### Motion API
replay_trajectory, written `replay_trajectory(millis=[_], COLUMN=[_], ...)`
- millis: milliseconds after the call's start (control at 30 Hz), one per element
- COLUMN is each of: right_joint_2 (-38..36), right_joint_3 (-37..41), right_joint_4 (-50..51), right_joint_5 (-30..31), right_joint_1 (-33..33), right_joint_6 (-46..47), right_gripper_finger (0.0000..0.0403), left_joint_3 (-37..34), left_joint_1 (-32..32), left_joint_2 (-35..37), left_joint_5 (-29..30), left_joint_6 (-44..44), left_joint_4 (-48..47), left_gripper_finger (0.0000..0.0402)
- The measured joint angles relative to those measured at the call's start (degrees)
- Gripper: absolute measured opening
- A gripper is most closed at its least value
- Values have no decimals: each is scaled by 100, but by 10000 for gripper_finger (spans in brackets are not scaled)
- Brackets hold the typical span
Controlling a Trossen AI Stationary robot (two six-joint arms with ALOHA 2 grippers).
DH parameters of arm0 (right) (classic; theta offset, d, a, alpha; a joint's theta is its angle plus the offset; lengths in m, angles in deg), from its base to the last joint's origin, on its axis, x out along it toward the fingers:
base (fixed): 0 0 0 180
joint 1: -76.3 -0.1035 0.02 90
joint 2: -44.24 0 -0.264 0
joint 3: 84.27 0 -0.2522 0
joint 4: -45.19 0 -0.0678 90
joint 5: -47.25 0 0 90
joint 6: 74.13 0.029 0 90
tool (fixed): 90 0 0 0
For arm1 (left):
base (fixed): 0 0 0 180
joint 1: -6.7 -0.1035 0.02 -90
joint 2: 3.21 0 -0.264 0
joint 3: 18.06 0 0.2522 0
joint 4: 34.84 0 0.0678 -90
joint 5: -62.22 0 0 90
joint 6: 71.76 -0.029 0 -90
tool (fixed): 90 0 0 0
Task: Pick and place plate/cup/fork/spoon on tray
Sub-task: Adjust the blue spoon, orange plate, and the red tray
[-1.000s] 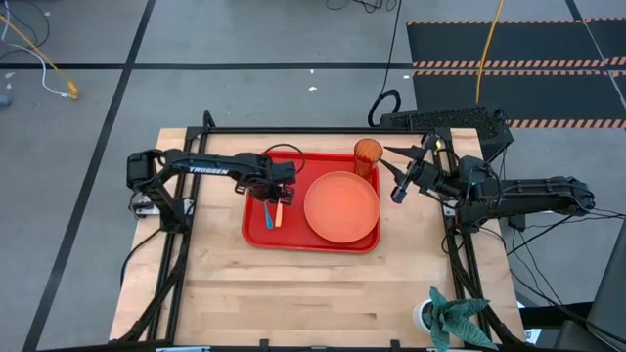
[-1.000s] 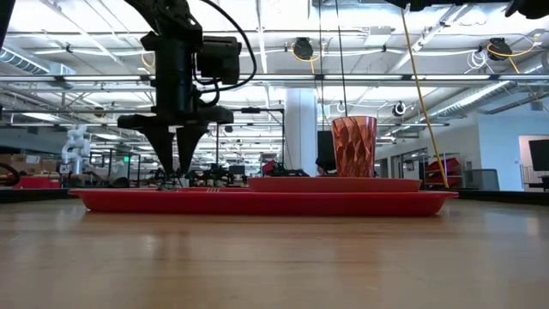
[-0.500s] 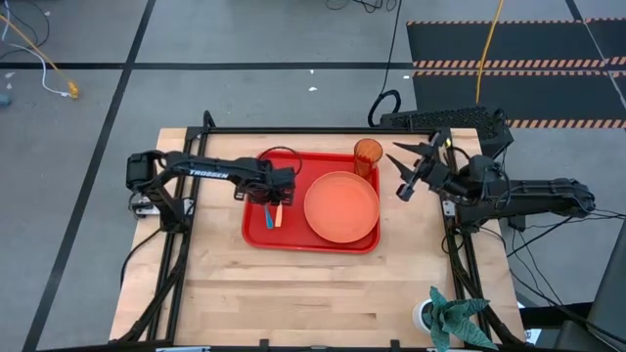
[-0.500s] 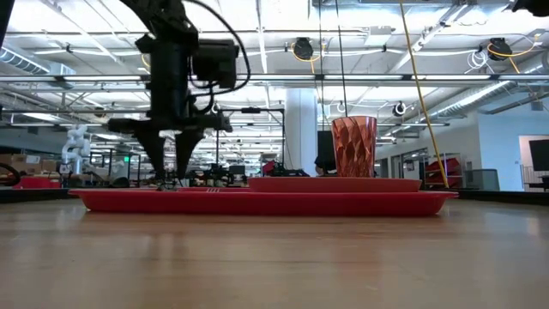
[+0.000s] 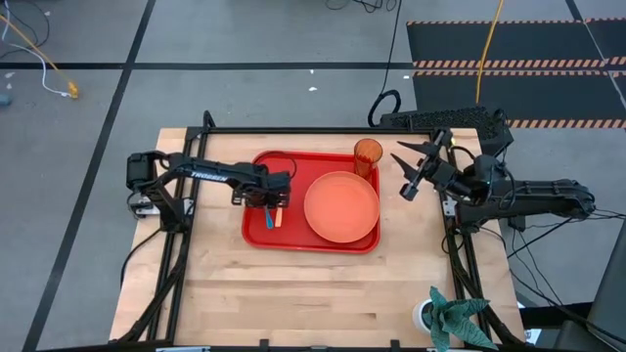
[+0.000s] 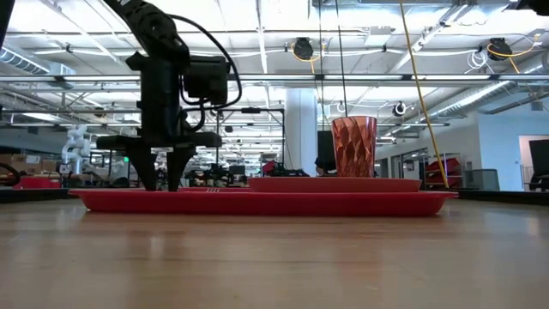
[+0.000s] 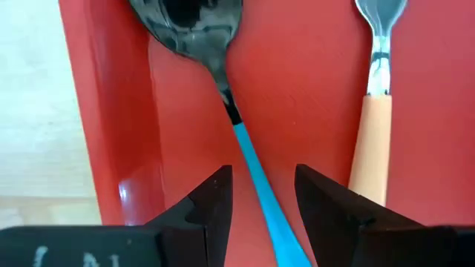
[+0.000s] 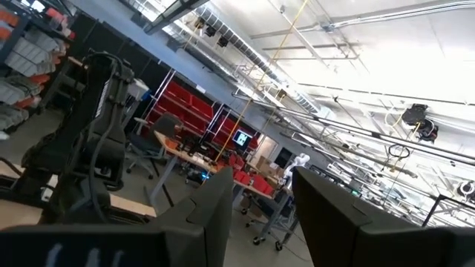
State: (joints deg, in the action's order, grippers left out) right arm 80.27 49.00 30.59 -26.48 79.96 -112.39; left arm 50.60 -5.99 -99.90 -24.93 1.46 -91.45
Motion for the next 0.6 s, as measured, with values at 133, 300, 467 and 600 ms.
replay_trajectory(millis=[133,300,467,600], right_joint_2=[2,2,2,2], right_joint_3=[0,0,0,0], right_joint_4=[4,4,13,13], right_joint_5=[-2,-2,-3,-3], right_joint_1=[0,0,0,0], right_joint_6=[-2,-7,-13,-13], right_gripper_finger=[137,137,137,137], left_joint_3=[0,0,0,0], left_joint_1=[-135,-311,-393,-392], left_joint_2=[0,0,0,0], left_joint_5=[32,264,320,323], left_joint_6=[-131,-267,-347,-373], left_joint_4=[-11,-26,-26,-26], left_gripper_finger=[150,150,150,150])
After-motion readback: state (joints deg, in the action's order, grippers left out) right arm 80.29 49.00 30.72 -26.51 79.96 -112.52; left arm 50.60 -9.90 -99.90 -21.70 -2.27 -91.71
